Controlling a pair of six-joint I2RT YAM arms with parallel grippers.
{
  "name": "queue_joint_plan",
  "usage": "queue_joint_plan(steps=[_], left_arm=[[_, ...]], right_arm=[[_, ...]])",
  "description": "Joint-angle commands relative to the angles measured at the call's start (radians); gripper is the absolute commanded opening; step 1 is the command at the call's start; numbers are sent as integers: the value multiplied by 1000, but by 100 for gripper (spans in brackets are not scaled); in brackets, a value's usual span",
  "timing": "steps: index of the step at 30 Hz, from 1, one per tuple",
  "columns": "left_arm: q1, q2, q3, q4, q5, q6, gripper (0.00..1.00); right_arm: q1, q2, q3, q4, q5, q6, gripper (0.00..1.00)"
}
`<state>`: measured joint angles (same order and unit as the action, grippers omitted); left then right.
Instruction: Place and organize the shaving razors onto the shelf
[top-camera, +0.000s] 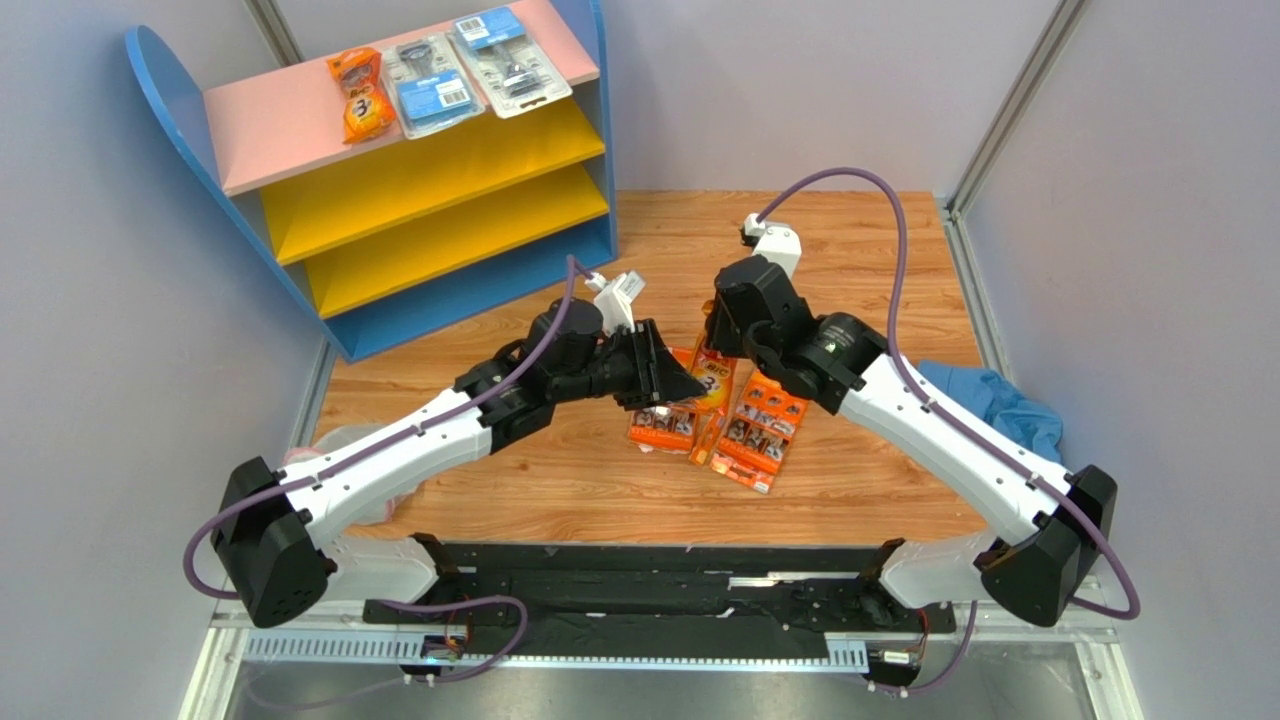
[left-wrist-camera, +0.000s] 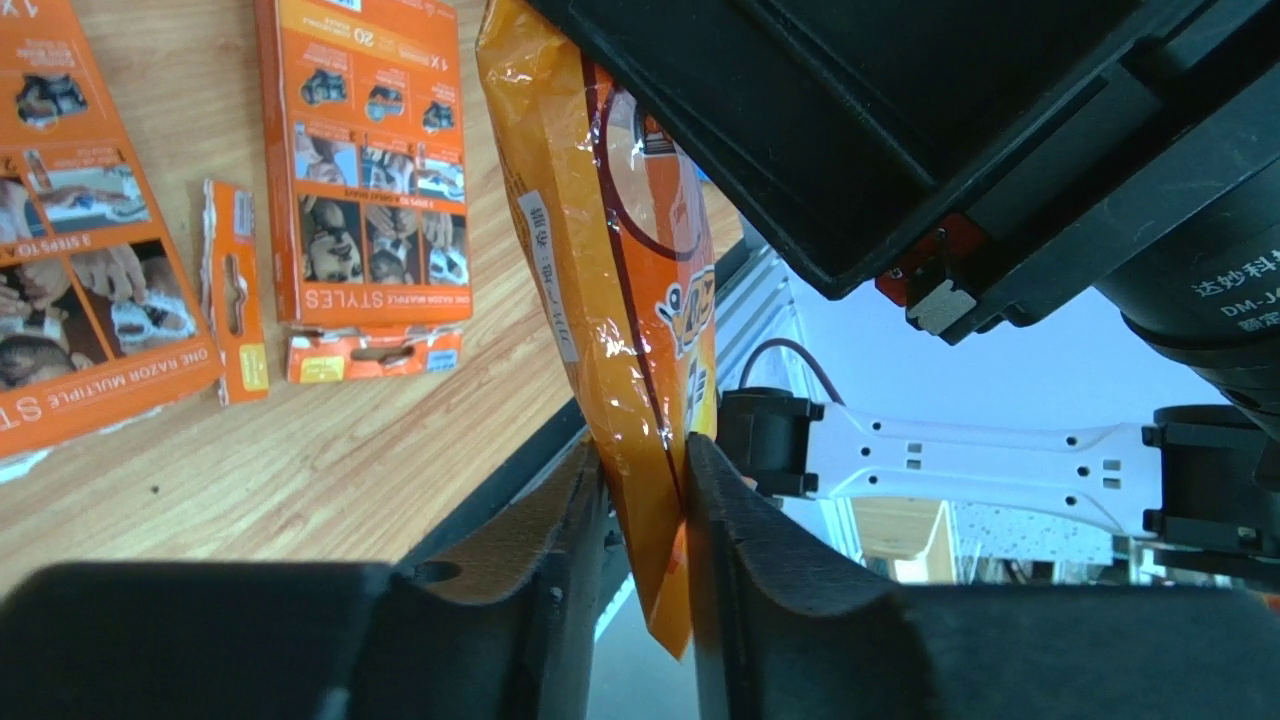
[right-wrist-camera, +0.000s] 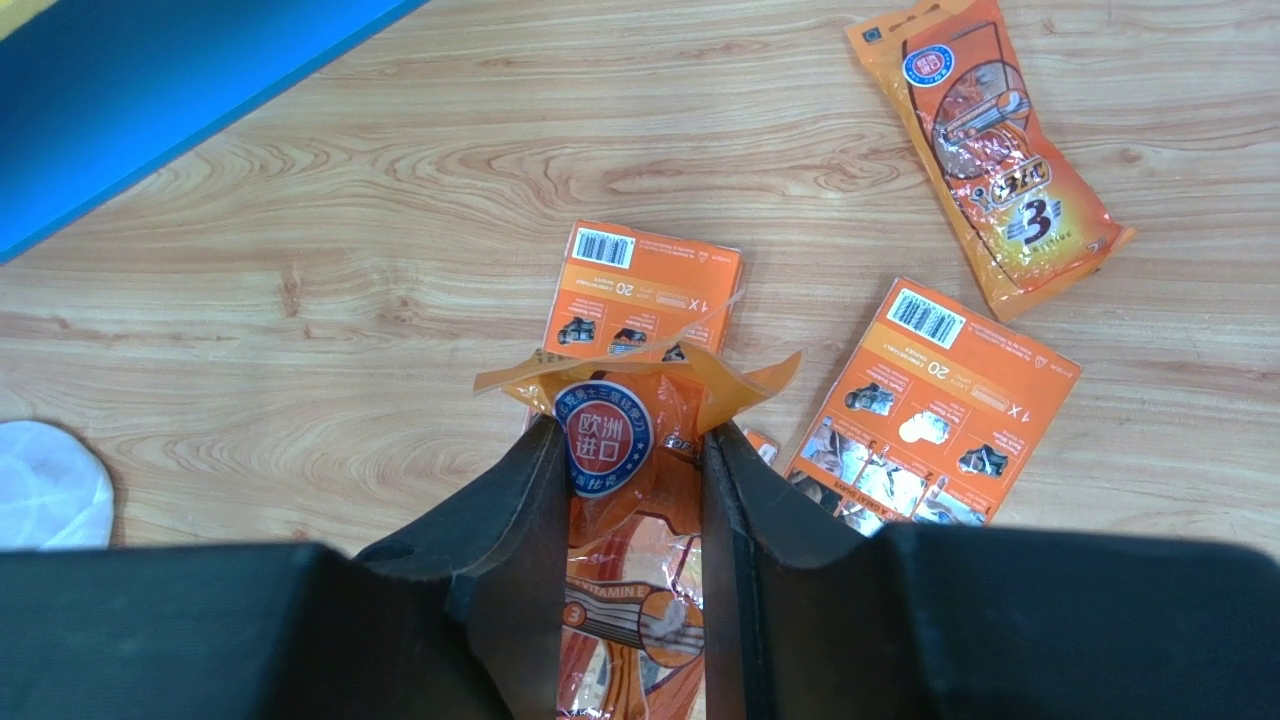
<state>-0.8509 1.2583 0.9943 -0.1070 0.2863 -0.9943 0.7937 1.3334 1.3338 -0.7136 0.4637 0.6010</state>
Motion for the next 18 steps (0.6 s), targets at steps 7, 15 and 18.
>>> queue_joint_plan(steps=[7,15,18], left_arm=[[-19,-30,73,-8,-21,6,0],[-19,-76,98,-97,-67,45,0],[-19,-83,145,-178,-85,75,0]], right_arm=[[4,-85,-34,107,-23,2,7],[4,-250,-120,171,-17,-26,86],[6,-344,-153,160,-10,-15,89]])
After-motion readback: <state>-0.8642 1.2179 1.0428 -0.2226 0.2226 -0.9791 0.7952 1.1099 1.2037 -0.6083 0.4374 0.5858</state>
